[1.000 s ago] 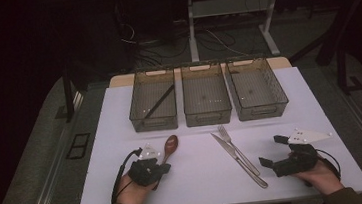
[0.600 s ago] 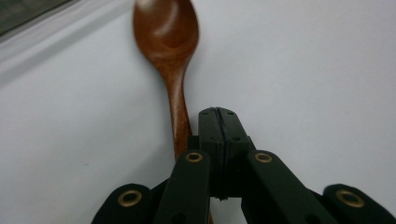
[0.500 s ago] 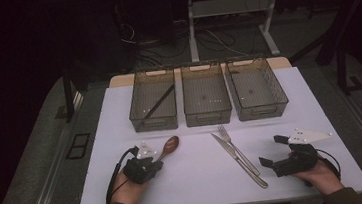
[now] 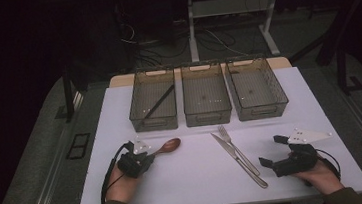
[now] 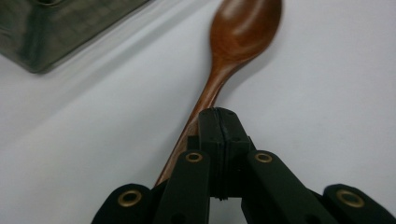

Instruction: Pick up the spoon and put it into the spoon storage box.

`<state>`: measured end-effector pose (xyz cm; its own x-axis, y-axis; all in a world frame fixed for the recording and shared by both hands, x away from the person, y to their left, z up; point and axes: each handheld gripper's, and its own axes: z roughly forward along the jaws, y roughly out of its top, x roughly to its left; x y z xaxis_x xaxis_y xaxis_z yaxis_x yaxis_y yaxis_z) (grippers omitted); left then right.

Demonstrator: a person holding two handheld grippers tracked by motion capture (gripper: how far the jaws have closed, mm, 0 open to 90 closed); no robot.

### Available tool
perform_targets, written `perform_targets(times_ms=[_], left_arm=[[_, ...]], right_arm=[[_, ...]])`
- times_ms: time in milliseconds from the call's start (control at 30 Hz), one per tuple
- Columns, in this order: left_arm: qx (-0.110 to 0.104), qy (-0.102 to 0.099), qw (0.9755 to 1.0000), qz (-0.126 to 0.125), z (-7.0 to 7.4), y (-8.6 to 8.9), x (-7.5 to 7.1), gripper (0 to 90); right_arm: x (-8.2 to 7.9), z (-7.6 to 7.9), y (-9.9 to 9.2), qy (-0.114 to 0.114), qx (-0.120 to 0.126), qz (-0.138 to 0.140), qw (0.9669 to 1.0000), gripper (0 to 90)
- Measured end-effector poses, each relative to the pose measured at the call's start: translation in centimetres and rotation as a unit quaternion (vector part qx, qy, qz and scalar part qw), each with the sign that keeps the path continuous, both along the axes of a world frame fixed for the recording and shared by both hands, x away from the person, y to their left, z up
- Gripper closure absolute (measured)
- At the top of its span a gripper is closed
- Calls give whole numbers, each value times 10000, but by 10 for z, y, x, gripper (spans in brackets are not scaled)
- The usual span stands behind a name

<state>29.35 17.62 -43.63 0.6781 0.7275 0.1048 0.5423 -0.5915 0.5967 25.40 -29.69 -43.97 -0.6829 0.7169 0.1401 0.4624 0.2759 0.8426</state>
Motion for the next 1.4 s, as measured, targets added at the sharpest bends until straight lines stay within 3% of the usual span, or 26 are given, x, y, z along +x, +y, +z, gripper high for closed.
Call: perform_targets(times_ms=[200, 433, 533, 633, 733, 867, 933, 1033, 1133, 1400], left_arm=[[35, -118, 9996, 236, -1, 11, 11, 885], [-67, -101, 9997, 226, 0, 13, 11, 883], [-298, -162, 9993, 174, 5, 16, 8, 861], [-790, -258, 9964, 190, 12, 18, 6, 793], [-1246, -217, 9920, 63, 16, 21, 6, 726], [-1544, -283, 9876, -107, 23, 18, 7, 615], [-1701, -222, 9849, -242, 24, 16, 10, 540], [-1707, -192, 9842, -421, 24, 13, 14, 462], [-1829, -164, 9816, -521, 23, 12, 19, 404], [-1924, -66, 9794, -611, 21, -1, 39, 354]], right_arm=[[0, 0, 0, 5, -4, 6, 10000, 2], [0, 0, 1, 12, -1, 7, 10000, 2], [0, 0, 0, 0, -4, 15, 10000, 2], [0, 0, 0, 13, -8, 11, 10000, 2], [0, -1, 1, -5, -39, 36, 10000, 2], [0, 0, 1, -5, -43, 30, 10000, 2], [0, 0, 1, -6, -36, 31, 10000, 2], [0, -1, 1, 0, -49, 32, 10000, 2], [0, -1, 2, -1, -49, 36, 10000, 2], [1, -1, 2, 28, -56, 35, 10000, 2]])
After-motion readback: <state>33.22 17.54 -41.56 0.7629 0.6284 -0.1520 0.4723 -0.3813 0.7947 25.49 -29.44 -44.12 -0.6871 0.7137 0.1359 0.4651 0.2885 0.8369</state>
